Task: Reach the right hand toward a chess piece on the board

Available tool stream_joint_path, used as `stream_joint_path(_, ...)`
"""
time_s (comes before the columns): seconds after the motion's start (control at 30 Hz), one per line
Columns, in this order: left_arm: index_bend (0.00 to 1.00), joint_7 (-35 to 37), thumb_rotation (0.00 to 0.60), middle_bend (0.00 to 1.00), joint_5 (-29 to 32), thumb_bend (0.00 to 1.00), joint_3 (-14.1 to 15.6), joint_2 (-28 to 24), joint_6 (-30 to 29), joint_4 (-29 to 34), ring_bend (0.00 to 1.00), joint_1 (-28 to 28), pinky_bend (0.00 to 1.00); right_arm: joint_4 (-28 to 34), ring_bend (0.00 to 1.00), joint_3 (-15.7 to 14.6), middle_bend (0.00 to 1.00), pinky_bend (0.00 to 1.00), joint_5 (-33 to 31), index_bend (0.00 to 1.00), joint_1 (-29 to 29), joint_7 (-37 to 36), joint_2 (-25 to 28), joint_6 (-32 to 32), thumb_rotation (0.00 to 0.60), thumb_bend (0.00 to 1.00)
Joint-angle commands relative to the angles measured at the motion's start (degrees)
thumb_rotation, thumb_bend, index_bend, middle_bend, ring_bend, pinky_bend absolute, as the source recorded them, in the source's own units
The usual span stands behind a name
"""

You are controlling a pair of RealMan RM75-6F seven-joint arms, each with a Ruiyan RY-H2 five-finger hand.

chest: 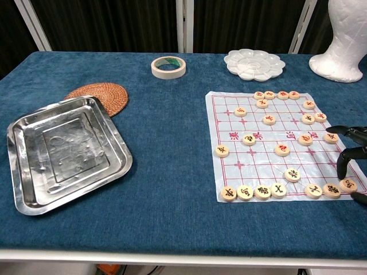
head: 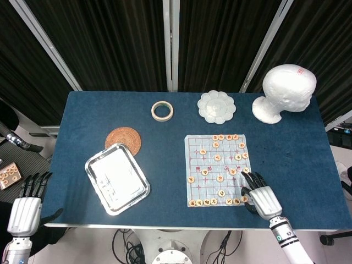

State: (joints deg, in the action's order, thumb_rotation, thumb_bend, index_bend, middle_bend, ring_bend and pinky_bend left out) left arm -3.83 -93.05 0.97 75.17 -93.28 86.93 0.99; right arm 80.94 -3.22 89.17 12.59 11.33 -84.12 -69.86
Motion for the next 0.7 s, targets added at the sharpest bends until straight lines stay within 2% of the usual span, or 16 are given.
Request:
stream_joint_path(0.03, 0.04, 0.0, 0.6, 0.07, 0.0, 0.11, 0.0, 0.0, 0.0, 0.0, 0.0, 0.0, 0.0, 0.0, 0.0, 0.0, 0.0, 0.0, 0.1, 0.47, 0.1, -0.1, 0.0, 0.0, 0.6, 0.23)
stream_joint_path(0.23, 0.04, 0.1, 0.6, 0.07, 0.1, 0.11, 0.0, 0.1, 0.1, -0.1, 0.0, 0.0, 0.01, -0.7, 0.0, 0.1, 0.0, 0.0, 1.2, 0.55, 0.0, -1.7, -0.3, -1.8, 0.6, 0.23)
stream_joint_path(0.7, 0.04, 0.1, 0.6, 0.07, -0.1, 0.11, -0.1, -0.1, 0.1, 0.1, 0.0, -0.1, 0.01, -1.0, 0.0, 2.3, 0.0, 0.0, 2.2, 0.56, 1.0, -3.3, -0.1, -4.5, 0.6, 0.24)
